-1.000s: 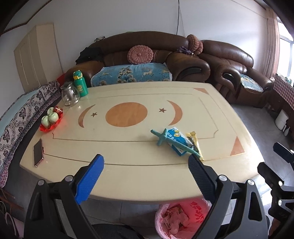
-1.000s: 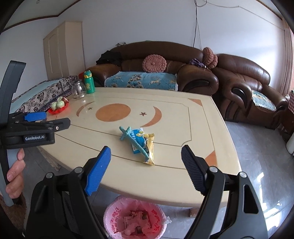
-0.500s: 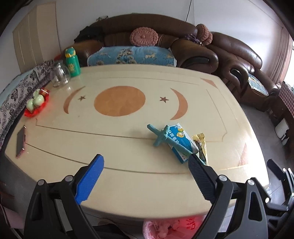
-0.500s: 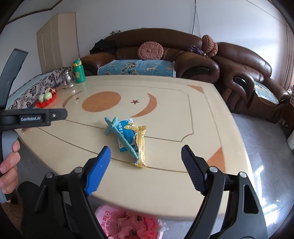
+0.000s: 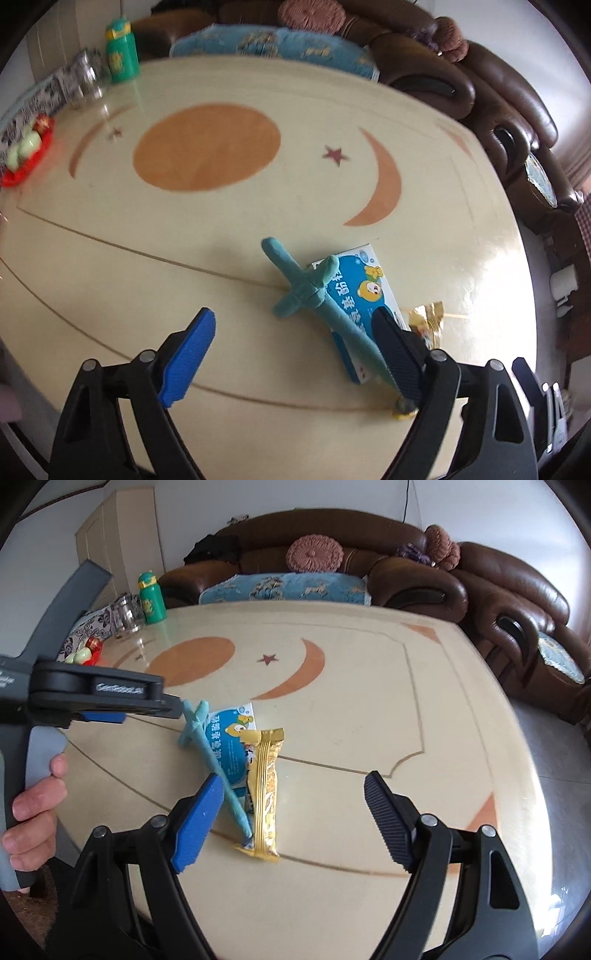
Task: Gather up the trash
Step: 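Grasp the teal plush toy with the left tool while the right tool grasps the yellow snack wrapper, then lift the plush toy with the left tool while the right tool lifts the snack wrapper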
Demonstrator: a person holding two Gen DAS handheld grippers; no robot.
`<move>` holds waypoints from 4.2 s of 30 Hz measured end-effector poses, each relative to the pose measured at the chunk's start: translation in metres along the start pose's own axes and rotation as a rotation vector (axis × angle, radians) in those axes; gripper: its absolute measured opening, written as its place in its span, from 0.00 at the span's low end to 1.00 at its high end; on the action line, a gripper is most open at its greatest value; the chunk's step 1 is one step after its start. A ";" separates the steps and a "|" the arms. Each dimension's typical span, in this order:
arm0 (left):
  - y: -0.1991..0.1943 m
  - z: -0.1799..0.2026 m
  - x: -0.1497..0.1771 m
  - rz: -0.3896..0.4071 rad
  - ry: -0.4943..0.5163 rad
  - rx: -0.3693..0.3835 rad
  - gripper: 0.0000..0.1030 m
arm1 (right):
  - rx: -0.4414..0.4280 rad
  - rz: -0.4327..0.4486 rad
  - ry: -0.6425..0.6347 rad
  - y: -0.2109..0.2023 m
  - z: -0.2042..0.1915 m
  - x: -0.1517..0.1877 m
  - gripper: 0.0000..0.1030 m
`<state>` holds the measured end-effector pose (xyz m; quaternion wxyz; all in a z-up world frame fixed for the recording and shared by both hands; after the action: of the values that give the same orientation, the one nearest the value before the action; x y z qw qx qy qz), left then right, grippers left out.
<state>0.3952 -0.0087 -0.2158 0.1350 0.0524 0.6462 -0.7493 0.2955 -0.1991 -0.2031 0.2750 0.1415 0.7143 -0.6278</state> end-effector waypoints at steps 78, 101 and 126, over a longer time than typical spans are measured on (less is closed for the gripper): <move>0.061 -0.012 -0.031 -0.183 -0.144 0.208 0.43 | -0.304 -0.209 0.155 0.078 0.009 -0.013 0.17; 0.027 -0.008 -0.029 -0.091 -0.088 0.189 0.43 | -0.254 -0.135 0.127 0.057 0.013 -0.019 0.16; -0.116 0.015 0.070 0.164 0.174 0.058 0.43 | -0.034 0.113 0.012 -0.095 -0.034 -0.029 0.16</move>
<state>0.2978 -0.0180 -0.1207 0.1377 0.1740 0.6271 -0.7467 0.2593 -0.1781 -0.1063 0.3083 0.1807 0.7174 -0.5980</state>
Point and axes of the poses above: each gripper's, at about its wrist camera, not at the fingertips, and y roughly the way its jaws point, z to its right, x to its underside, the point moved 5 cm from there along y, roughly the way its jaws point, and after that the axes turned 9 degrees about -z, right-handed, at the moved point
